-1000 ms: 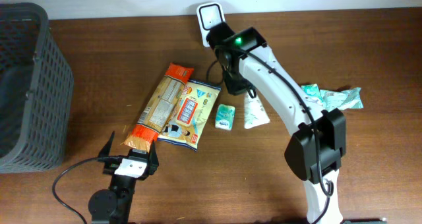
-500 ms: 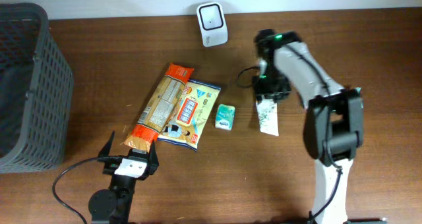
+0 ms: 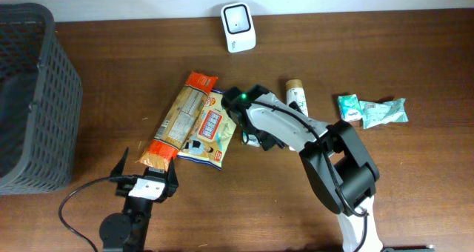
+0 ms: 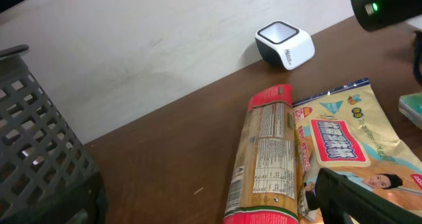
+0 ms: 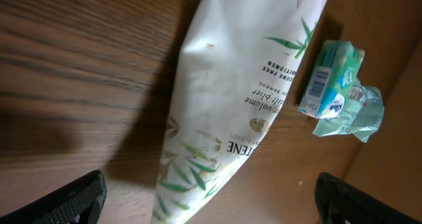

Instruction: Scan the item barcode

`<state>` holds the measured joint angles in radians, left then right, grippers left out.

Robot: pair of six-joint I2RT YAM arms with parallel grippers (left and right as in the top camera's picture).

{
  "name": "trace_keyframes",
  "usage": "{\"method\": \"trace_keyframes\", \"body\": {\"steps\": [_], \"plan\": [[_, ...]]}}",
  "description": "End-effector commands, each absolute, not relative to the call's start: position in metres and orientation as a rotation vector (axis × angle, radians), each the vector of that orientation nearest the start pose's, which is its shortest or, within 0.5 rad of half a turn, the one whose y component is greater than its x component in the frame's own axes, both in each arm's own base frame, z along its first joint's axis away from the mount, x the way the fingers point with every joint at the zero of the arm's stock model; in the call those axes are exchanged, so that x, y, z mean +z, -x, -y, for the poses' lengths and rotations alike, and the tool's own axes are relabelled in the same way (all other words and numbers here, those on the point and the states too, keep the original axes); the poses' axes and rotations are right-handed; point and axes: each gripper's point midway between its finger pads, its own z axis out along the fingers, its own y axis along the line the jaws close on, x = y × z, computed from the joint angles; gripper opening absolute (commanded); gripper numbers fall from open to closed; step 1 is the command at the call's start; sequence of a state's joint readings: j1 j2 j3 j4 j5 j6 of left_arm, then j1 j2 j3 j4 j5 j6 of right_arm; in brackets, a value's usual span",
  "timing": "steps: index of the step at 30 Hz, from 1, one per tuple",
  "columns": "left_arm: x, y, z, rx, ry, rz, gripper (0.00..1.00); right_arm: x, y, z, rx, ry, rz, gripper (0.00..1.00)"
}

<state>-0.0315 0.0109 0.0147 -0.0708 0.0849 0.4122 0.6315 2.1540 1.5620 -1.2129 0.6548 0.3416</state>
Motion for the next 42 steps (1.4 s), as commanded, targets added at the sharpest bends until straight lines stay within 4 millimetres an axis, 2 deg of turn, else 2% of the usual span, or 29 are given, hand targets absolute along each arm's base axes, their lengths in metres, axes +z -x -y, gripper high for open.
{"method": "trace_keyframes", "body": {"steps": [1,5,6,7,8,9,11,12,16,18,19,21,22,23,24,25,29,31,32,33,35,36,39,42], "plan": [[0.159,-0.245,0.021,0.235,-0.431,-1.588,0.99,0.038,-0.351,-0.108,-1.071,0.431,-2.774,0.99],[0.159,-0.245,0.021,0.235,-0.431,-1.588,0.99,0.022,-0.343,-0.090,-1.100,0.405,-2.806,0.99],[0.159,-0.245,0.021,0.235,-0.431,-1.588,0.99,0.019,-0.342,-0.086,-1.103,0.395,-2.812,0.96],[0.159,-0.245,0.021,0.235,-0.431,-1.588,0.99,0.012,-0.338,-0.083,-1.080,0.379,-2.842,0.88],[0.159,-0.245,0.021,0.235,-0.431,-1.588,0.99,0.004,-0.333,-0.081,-1.029,0.352,-2.896,0.69],[0.159,-0.245,0.021,0.235,-0.431,-1.588,0.99,-0.003,-0.330,-0.082,-0.954,0.315,-2.954,0.45],[0.159,-0.245,0.021,0.235,-0.431,-1.588,0.99,-0.006,-0.330,-0.083,-0.909,0.291,-2.980,0.24],[0.159,-0.245,0.021,0.235,-0.431,-1.588,0.99,-0.006,-0.331,-0.083,-0.909,0.289,-2.979,0.04],[0.159,-0.245,0.021,0.235,-0.431,-1.588,0.99,-0.001,-0.335,-0.090,-0.857,0.293,-2.991,0.04],[0.159,-0.245,0.021,0.235,-0.431,-1.588,0.99,0.027,-0.344,-0.118,-0.632,0.343,-3.041,0.04],[0.159,-0.245,0.021,0.235,-0.431,-1.588,0.99,0.050,-0.350,-0.137,-0.448,0.372,-3.048,0.04],[0.159,-0.245,0.021,0.235,-0.431,-1.588,0.99,0.119,-0.359,-0.179,0.108,0.390,-2.985,0.04],[0.159,-0.245,0.021,0.235,-0.431,-1.588,0.99,0.147,-0.361,-0.189,0.370,0.343,-2.941,0.04],[0.159,-0.245,0.021,0.235,-0.431,-1.588,0.99,0.156,-0.362,-0.189,0.481,0.312,-2.928,0.04],[0.159,-0.245,0.021,0.235,-0.431,-1.588,0.99,0.163,-0.362,-0.189,0.681,0.285,-2.920,0.04],[0.159,-0.245,0.021,0.235,-0.431,-1.588,0.99,0.158,-0.361,-0.187,0.825,0.267,-2.919,0.04],[0.159,-0.245,0.021,0.235,-0.431,-1.588,0.99,0.093,-0.351,-0.175,1.102,0.111,-2.947,0.04],[0.159,-0.245,0.021,0.235,-0.431,-1.588,0.99,0.052,-0.341,-0.155,1.124,-0.022,-2.959,0.04],[0.159,-0.245,0.021,0.235,-0.431,-1.588,0.99,0.044,-0.339,-0.148,1.121,-0.055,-2.958,0.04],[0.159,-0.245,0.021,0.235,-0.431,-1.588,0.99,0.038,-0.339,-0.138,1.118,-0.080,-2.946,0.09],[0.159,-0.245,0.021,0.235,-0.431,-1.588,0.99,0.036,-0.343,-0.127,1.082,-0.046,-2.927,0.50],[0.159,-0.245,0.021,0.235,-0.431,-1.588,0.99,0.034,-0.347,-0.125,1.053,-0.038,-2.923,0.57],[0.159,-0.245,0.021,0.235,-0.431,-1.588,0.99,0.027,-0.366,-0.120,0.966,0.043,-2.857,0.64],[0.159,-0.245,0.021,0.235,-0.431,-1.588,0.99,0.015,-0.380,-0.122,0.953,0.127,-2.801,0.65]]}}
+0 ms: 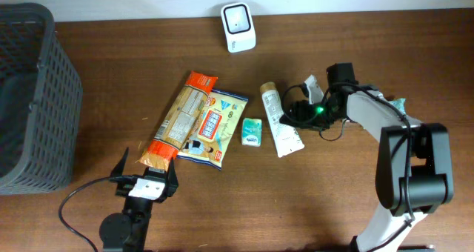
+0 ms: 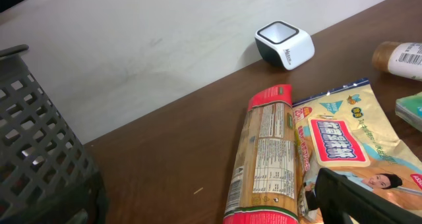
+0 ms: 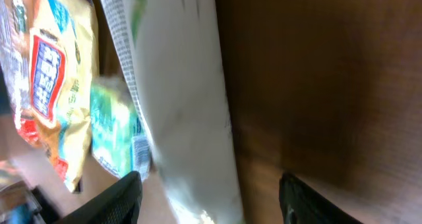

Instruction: Scan the item barcode

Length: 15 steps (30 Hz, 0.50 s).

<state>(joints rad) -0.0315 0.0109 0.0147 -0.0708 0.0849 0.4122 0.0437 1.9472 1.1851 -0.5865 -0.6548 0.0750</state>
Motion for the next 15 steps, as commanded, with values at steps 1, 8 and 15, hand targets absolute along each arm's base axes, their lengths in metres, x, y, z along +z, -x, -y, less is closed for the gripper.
{"method": "trace_keyframes", "body": {"steps": [1,8,15], "plan": [[0.159,-0.245,0.021,0.235,-0.431,-1.588,0.99,0.012,-0.376,-0.127,1.002,0.170,-2.794,0.65],[0.159,-0.245,0.021,0.235,-0.431,-1.588,0.99,-0.010,-0.346,-0.171,1.156,0.178,-2.907,0.09],[0.159,-0.245,0.021,0.235,-0.431,-1.588,0.99,0.046,-0.376,-0.171,1.428,0.129,-2.680,0.04]]}}
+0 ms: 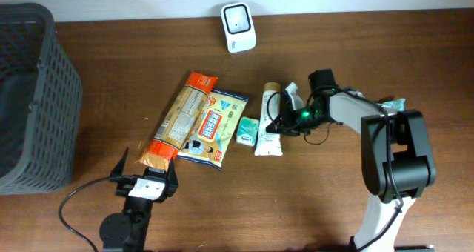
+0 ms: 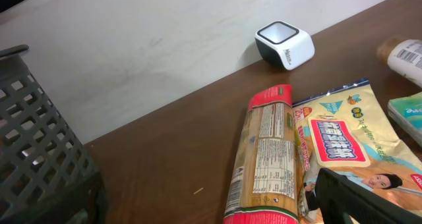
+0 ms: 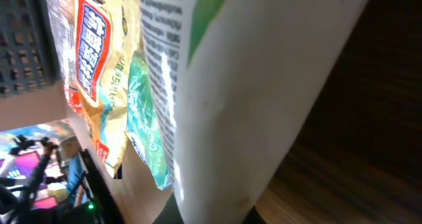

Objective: Scan the item barcode
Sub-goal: 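Carry the white tube to the scanner and hold its barcode over it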

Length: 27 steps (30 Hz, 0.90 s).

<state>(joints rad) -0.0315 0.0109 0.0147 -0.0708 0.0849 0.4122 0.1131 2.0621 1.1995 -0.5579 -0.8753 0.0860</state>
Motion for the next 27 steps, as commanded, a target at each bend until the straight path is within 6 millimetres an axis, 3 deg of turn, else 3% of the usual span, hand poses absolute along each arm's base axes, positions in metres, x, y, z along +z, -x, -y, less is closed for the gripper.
{"method": "trace_keyframes", "body": {"steps": [1,3,8,11,13,16,19,21,23,25,27], "plan": [[0.159,-0.245,0.021,0.235,-0.431,-1.588,0.99,0.060,-0.378,-0.172,1.457,0.141,-2.644,0.04],[0.159,-0.245,0.021,0.235,-0.431,-1.588,0.99,0.098,-0.378,-0.178,1.495,0.223,-2.567,0.04],[0.159,-0.245,0.021,0.235,-0.431,-1.588,0.99,0.208,-0.364,-0.197,1.408,0.494,-2.366,0.04],[0.159,-0.245,0.021,0.235,-0.431,-1.588,0.99,0.261,-0.339,-0.222,1.367,0.675,-2.230,0.04],[0.159,-0.245,0.021,0.235,-0.431,-1.588,0.99,0.264,-0.329,-0.232,1.321,0.718,-2.238,0.04],[0.159,-0.245,0.021,0.235,-0.431,-1.588,0.99,0.240,-0.332,-0.233,1.121,0.642,-2.401,0.04],[0.159,-0.245,0.021,0.235,-0.431,-1.588,0.99,0.242,-0.350,-0.216,0.730,0.594,-2.504,0.04],[0.159,-0.245,0.021,0.235,-0.431,-1.588,0.99,0.269,-0.381,-0.206,0.421,0.594,-2.480,0.04],[0.159,-0.245,0.021,0.235,-0.431,-1.588,0.99,0.283,-0.410,-0.205,0.270,0.603,-2.435,0.04],[0.159,-0.245,0.021,0.235,-0.431,-1.588,0.99,0.287,-0.453,-0.200,0.073,0.603,-2.380,0.04],[0.159,-0.245,0.021,0.235,-0.431,-1.588,0.99,0.273,-0.505,-0.183,-0.217,0.578,-2.306,0.04]]}}
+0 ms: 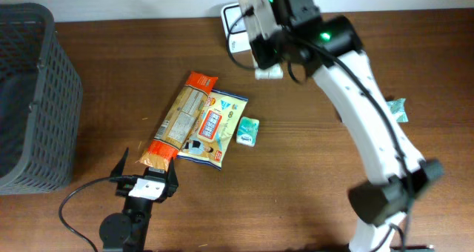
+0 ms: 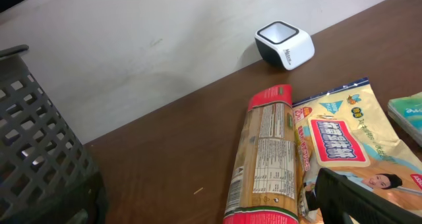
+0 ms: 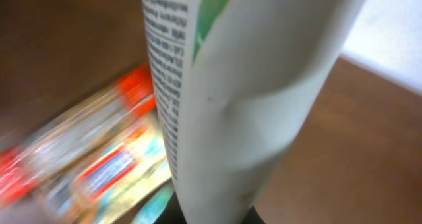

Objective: Scan the item barcode
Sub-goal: 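Carry the white tube to the scanner and hold its barcode over it, then move the white tube right and set it down on the table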

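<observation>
My right gripper (image 1: 268, 38) is raised at the back of the table, shut on a white tube with green print (image 1: 261, 59). The tube hangs over the white barcode scanner (image 1: 234, 24), which it partly hides. In the right wrist view the tube (image 3: 224, 85) fills the frame, a block of small print facing the camera, and the fingers barely show. The scanner (image 2: 285, 44) also shows in the left wrist view. My left gripper (image 1: 146, 176) rests low at the front left, open and holding nothing.
An orange-ended pasta packet (image 1: 178, 118), a yellow snack pouch (image 1: 211, 126) and a small green pack (image 1: 249, 131) lie mid-table. Another green pack (image 1: 398, 107) lies at the right. A dark mesh basket (image 1: 29, 96) stands at the left edge.
My right gripper was low on the table, shut on the tube beside the small green pack. Now it holds the tube high over the scanner. The left arm has not moved.
My right gripper was open near the snack pouch, the tube lying further right. Then the tube and one green pack lay beside the pouch, the gripper to their right. Then it was shut on the tube. Now the tube hangs over the scanner.
</observation>
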`<state>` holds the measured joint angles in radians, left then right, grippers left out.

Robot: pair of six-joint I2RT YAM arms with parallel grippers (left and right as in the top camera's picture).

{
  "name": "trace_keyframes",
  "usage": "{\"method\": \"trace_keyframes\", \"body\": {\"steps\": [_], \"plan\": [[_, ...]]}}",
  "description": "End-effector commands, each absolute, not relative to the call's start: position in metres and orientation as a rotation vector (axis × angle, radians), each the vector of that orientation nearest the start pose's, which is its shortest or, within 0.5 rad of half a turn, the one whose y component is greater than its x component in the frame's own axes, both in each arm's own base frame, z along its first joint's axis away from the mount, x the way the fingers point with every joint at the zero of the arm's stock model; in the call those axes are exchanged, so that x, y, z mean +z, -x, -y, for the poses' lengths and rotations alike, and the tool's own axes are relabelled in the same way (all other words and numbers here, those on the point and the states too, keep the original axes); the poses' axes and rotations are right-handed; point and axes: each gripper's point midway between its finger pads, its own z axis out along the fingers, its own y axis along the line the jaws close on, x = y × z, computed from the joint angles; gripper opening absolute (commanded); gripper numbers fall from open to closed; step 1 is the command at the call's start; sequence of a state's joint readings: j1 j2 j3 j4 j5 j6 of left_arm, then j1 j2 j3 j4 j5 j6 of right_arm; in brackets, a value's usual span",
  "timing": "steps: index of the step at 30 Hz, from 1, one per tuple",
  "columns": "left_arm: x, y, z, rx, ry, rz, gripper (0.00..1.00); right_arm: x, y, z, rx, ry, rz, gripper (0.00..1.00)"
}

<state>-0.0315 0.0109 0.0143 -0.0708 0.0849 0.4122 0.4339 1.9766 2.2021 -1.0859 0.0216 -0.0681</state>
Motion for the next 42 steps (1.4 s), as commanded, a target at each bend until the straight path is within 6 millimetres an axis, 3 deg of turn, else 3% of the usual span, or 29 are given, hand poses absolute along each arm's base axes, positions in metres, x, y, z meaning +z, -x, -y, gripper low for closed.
{"method": "trace_keyframes", "body": {"steps": [1,6,9,19,23,28,32,33,34,36,38,39,42], "plan": [[0.159,-0.245,0.021,0.235,-0.431,-1.588,0.99,0.256,-0.533,-0.177,-0.370,0.585,-2.259,0.04],[0.159,-0.245,0.021,0.235,-0.431,-1.588,0.99,0.184,-0.617,-0.174,-0.796,0.706,-2.065,0.04],[0.159,-0.245,0.021,0.235,-0.431,-1.588,0.99,0.151,-0.630,-0.169,-0.908,0.729,-2.053,0.04],[0.159,-0.245,0.021,0.235,-0.431,-1.588,0.99,0.143,-0.624,-0.189,-0.895,0.773,-2.047,0.04],[0.159,-0.245,0.021,0.235,-0.431,-1.588,0.99,0.157,-0.617,-0.188,-0.835,0.688,-2.073,0.04],[0.159,-0.245,0.021,0.235,-0.431,-1.588,0.99,0.206,-0.584,-0.202,-0.521,0.624,-2.149,0.04],[0.159,-0.245,0.021,0.235,-0.431,-1.588,0.99,0.270,-0.518,-0.217,-0.031,0.548,-2.260,0.04],[0.159,-0.245,0.021,0.235,-0.431,-1.588,0.99,0.291,-0.485,-0.208,0.093,0.519,-2.320,0.04],[0.159,-0.245,0.021,0.235,-0.431,-1.588,0.99,0.297,-0.466,-0.195,0.114,0.491,-2.375,0.04],[0.159,-0.245,0.021,0.235,-0.431,-1.588,0.99,0.288,-0.437,-0.163,0.081,0.437,-2.518,0.04],[0.159,-0.245,0.021,0.235,-0.431,-1.588,0.99,0.262,-0.410,-0.129,0.019,0.409,-2.708,0.04],[0.159,-0.245,0.021,0.235,-0.431,-1.588,0.99,0.239,-0.395,-0.107,-0.021,0.376,-2.844,0.04],[0.159,-0.245,0.021,0.235,-0.431,-1.588,0.99,0.202,-0.383,-0.079,-0.061,0.313,-2.989,0.04]]}}
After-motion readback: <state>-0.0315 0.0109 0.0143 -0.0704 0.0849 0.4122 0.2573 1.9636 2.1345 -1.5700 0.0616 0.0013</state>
